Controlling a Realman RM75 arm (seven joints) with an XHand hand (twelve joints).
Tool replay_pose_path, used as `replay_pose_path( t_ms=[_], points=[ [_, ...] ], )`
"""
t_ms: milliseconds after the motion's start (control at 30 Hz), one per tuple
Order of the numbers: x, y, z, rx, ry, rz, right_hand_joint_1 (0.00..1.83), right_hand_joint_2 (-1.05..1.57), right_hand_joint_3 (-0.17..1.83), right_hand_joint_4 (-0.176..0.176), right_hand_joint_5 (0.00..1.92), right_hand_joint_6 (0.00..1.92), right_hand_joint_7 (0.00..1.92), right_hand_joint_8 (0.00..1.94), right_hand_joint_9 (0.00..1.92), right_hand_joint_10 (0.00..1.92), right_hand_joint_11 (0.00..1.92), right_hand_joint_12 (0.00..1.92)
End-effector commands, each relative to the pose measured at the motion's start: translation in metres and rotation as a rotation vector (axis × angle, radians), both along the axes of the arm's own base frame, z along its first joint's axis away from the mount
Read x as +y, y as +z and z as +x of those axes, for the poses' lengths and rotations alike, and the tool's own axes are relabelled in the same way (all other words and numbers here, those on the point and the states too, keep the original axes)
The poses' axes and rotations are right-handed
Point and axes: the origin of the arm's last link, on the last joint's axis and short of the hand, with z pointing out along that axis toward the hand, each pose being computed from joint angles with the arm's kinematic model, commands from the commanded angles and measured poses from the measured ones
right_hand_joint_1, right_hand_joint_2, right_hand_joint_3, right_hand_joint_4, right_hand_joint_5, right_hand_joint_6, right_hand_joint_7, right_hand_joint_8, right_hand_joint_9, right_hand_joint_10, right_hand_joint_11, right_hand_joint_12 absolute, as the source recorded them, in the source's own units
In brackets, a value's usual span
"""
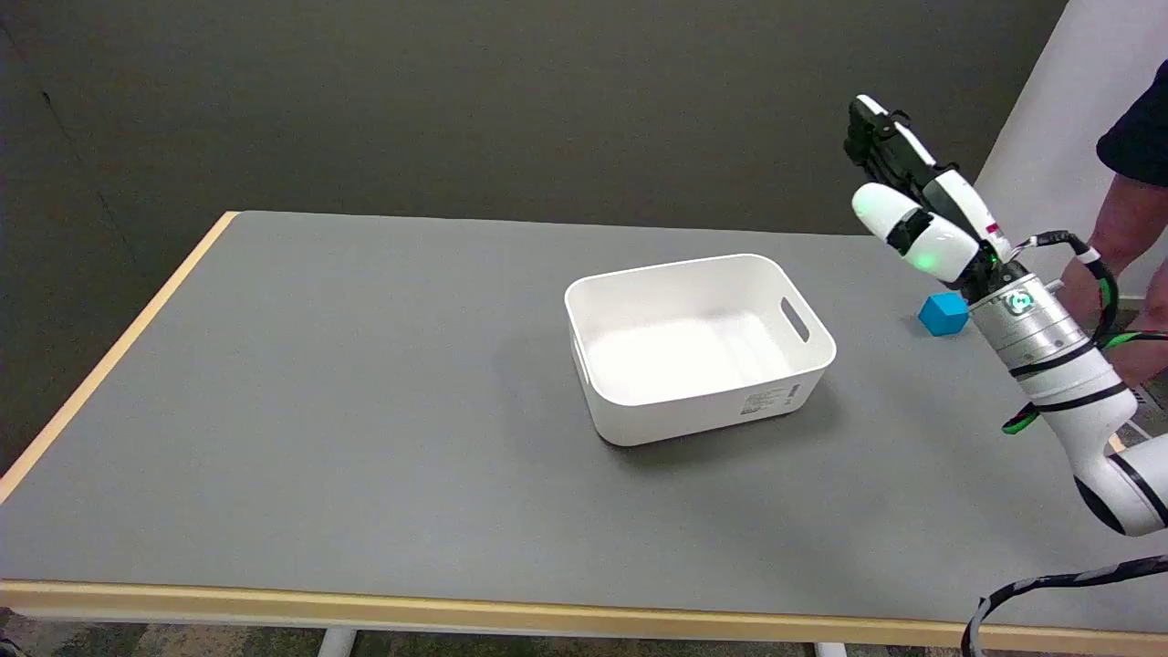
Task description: Pick up blue wooden cube.
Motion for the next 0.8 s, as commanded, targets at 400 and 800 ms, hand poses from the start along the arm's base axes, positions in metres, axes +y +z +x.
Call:
replay_pose_path(
  t_ms=[400, 800],
  points=[
    [0.028, 0.124, -0.079, 0.648, -0.624, -0.742, 0.57, 0.66, 0.97, 0.044, 0.04, 0.29, 0.02, 0.21, 0.01, 0.23, 0.00, 0.40],
    [0.065, 0.156, -0.102, 0.580, -0.960, -0.995, 0.52, 0.59, 0.91, -0.155, 0.05, 0.30, 0.08, 0.31, 0.01, 0.40, 0.00, 0.74]
  ],
)
